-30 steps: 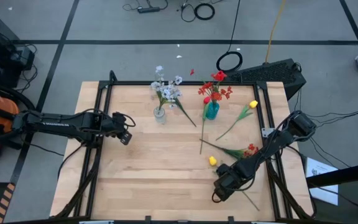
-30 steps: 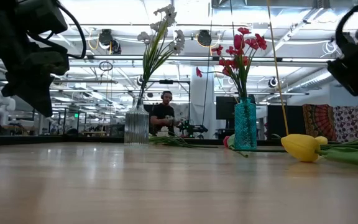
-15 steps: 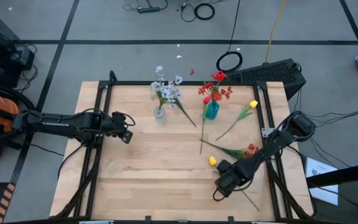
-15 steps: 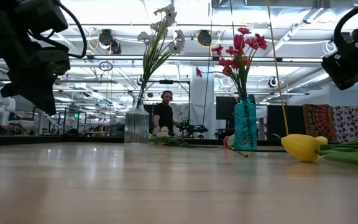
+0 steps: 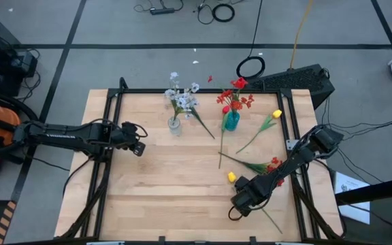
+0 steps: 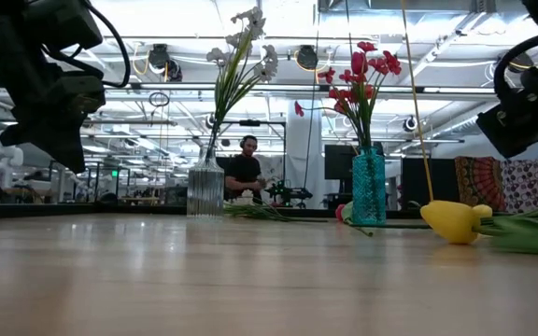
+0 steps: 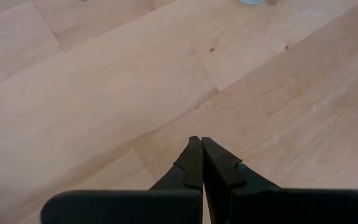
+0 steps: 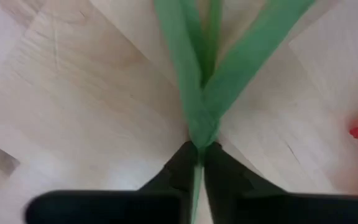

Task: Sort flowers into vase by color
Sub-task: Put the bottom yellow flowers into the transparent crystal vase

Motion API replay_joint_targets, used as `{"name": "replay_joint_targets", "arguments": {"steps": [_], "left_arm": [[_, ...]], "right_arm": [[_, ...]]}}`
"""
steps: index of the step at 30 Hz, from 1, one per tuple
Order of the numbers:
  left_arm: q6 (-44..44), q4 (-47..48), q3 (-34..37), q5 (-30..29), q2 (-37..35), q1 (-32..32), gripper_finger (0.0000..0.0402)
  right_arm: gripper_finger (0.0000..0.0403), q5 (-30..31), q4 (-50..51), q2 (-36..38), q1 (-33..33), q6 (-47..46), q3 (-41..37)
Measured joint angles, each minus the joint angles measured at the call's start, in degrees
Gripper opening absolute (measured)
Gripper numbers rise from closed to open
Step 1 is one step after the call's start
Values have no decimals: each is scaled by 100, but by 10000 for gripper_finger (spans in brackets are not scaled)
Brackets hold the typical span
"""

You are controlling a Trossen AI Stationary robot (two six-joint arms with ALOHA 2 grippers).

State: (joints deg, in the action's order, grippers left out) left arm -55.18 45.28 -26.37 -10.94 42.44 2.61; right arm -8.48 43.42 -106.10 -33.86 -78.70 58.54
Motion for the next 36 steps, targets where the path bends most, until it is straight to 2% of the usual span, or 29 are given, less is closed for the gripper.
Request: {"name": "replay_joint_targets", "arguments": {"steps": [5, 7, 11, 14, 18, 20, 23, 27, 30, 33, 36], "left_arm": [[6, 1, 0, 4, 0, -2, 2], [22, 1, 0, 10, 0, 0, 2], [45, -21, 0, 35, -2, 1, 2], [45, -48, 0, 38, -2, 1, 2], [49, -224, 0, 36, -2, 1, 2], [181, -363, 0, 22, -2, 5, 2], [654, -608, 0, -7, -2, 22, 2], [945, -701, 0, -4, -2, 131, 2], [962, -658, 0, 42, -2, 206, 2], [1136, -622, 0, 149, -2, 235, 2], [1259, -609, 0, 168, -2, 230, 2]], "right_arm": [[14, 33, -51, 204, 262, 6, 4], [6, 469, -121, 348, 317, 24, 34], [4, 2733, -533, 803, 422, 23, 162], [2, 4327, -1212, 1189, 369, 412, 172], [2, 6589, -2414, 1511, 466, 1997, 177], [2, 7157, -3195, 1573, 558, 2998, 179], [2, 7020, -4658, 1572, 885, 4372, 179], [2, 6027, -6778, 1346, 1376, 6144, 181], [1, 5388, -8258, 1092, 1711, 7096, 181], [1, 4948, -9197, 889, 2037, 7843, 221], [0, 4271, -9303, 626, 2327, 8591, 629]]}}
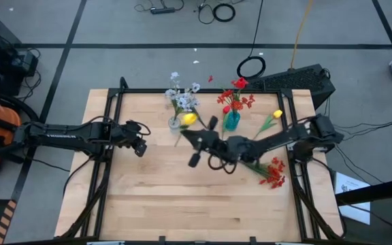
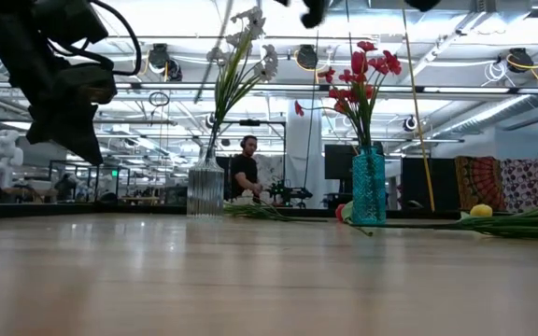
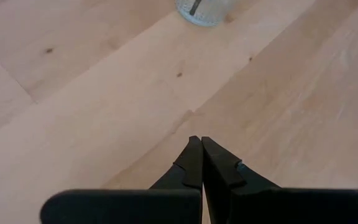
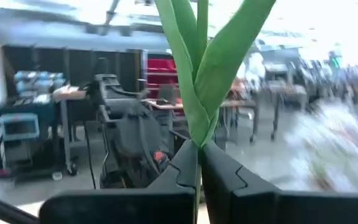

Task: Sort flowers into vase by color
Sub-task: Put the bottom yellow flowers into the transparent crystal vase

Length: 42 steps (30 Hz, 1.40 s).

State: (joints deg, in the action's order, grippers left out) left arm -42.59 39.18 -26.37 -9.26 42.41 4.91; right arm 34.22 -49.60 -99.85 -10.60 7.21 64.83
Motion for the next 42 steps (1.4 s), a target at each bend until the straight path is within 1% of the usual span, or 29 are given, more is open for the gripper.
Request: {"name": "replay_joint_targets", "arguments": {"steps": [2, 4, 7, 9, 14, 19, 23, 29, 33, 38, 42], "left_arm": [[20, 0, 0, 3, 0, 0, 2], [133, -18, 0, 2, 0, 0, 2], [140, -18, 0, 3, 0, 0, 2], [140, 28, 0, 5, 0, 0, 2], [151, 83, 0, 5, 0, 0, 2], [153, 83, 0, 2, 0, 0, 2], [161, 83, 0, 5, 0, 0, 2], [419, 81, 0, 4, 0, 0, 2], [416, 81, 0, 5, 0, 0, 2], [446, 79, 0, 2, 0, 0, 2], [446, 78, 0, 3, 0, 0, 2]], "right_arm": [[0, -345, 135, -222, 203, 490, 485], [0, -418, 555, -449, 422, 887, 1058], [0, -416, 1378, -776, 736, 1011, 1747], [0, -420, 1687, -960, 905, 929, 2019], [0, -392, 1691, -1193, 1196, 798, 2165], [0, -418, 1838, -1330, 1369, 316, 2162], [0, -412, 1880, -1332, 1402, 297, 2162], [0, -375, 1942, -1330, 1402, 399, 2204], [0, -374, 2405, -1331, 1402, 437, 2476], [0, -382, 3415, -1325, 1440, 507, 3043], [0, -407, 3801, -1321, 1524, 226, 3091]]}}
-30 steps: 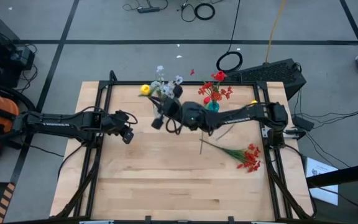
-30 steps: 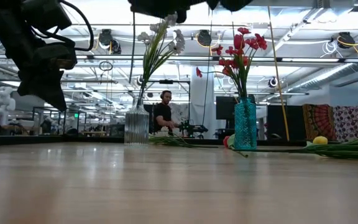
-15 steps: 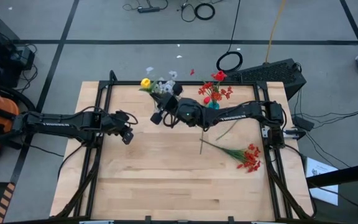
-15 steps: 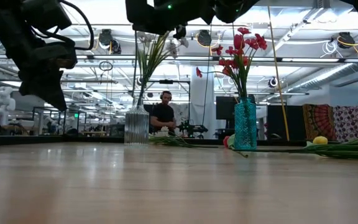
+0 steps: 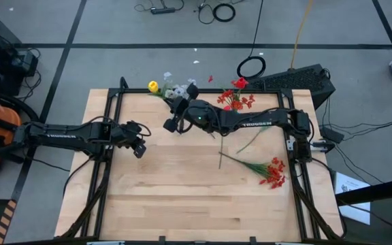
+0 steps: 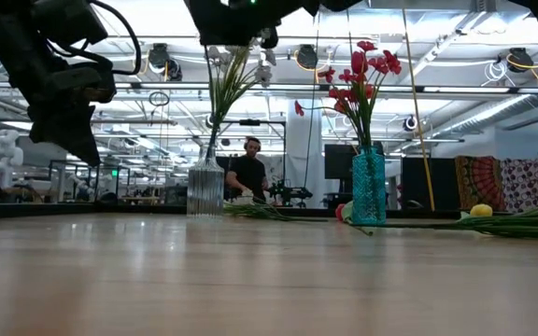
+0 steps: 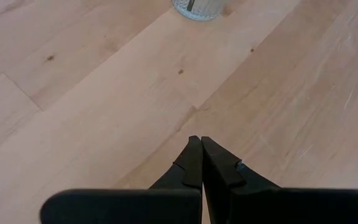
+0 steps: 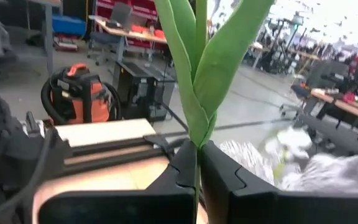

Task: Sort flowers into vase by color
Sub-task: Put the bottom yellow flowers into the transparent crystal vase

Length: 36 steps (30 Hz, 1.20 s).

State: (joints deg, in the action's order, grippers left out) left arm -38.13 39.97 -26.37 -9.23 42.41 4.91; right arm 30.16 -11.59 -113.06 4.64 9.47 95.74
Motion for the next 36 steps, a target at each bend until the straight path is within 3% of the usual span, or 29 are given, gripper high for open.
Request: {"name": "replay_joint_targets", "arguments": {"steps": [24, 36], "left_arm": [[-20, -39, 0, -127, 0, 1, 2], [-24, -50, 0, -129, 0, 0, 2]], "right_arm": [[7, -42, -64, -761, 33, -713, -2], [3, -46, -247, -480, -10, -581, -7]]}}
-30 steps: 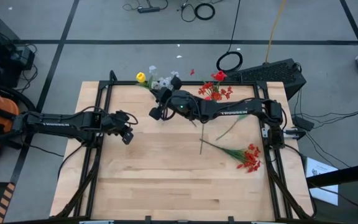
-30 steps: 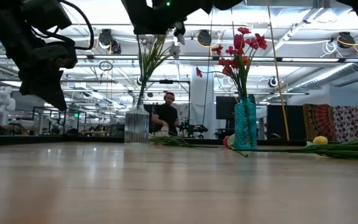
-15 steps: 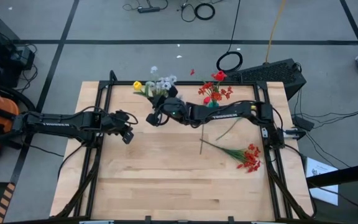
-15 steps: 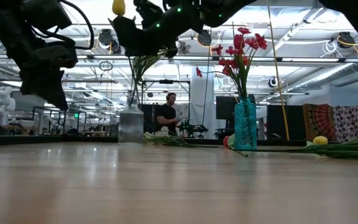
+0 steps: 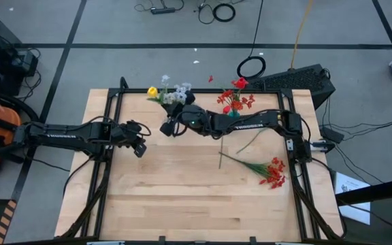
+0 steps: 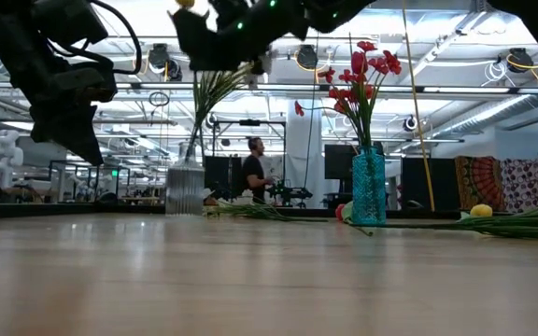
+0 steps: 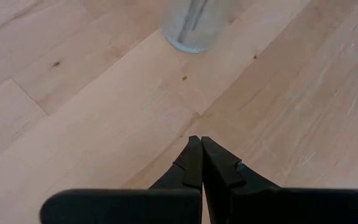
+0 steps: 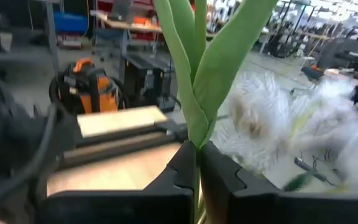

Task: Sort flowers into vase by color
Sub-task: Put the bottom yellow flowers into the transparent crystal vase

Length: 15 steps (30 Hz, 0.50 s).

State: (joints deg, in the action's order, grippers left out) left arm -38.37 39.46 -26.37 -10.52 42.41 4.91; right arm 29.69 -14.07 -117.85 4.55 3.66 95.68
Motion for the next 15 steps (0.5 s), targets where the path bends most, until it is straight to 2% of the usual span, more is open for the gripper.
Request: {"name": "replay_joint_targets", "arguments": {"steps": [12, 15], "left_arm": [[22, 2, 0, -7, 0, 0, 2], [22, 2, 0, -22, 0, 0, 2]], "right_arm": [[3, -9, -81, 377, -123, -2, 2], [2, -288, -134, 366, -123, -6, 2]]}}
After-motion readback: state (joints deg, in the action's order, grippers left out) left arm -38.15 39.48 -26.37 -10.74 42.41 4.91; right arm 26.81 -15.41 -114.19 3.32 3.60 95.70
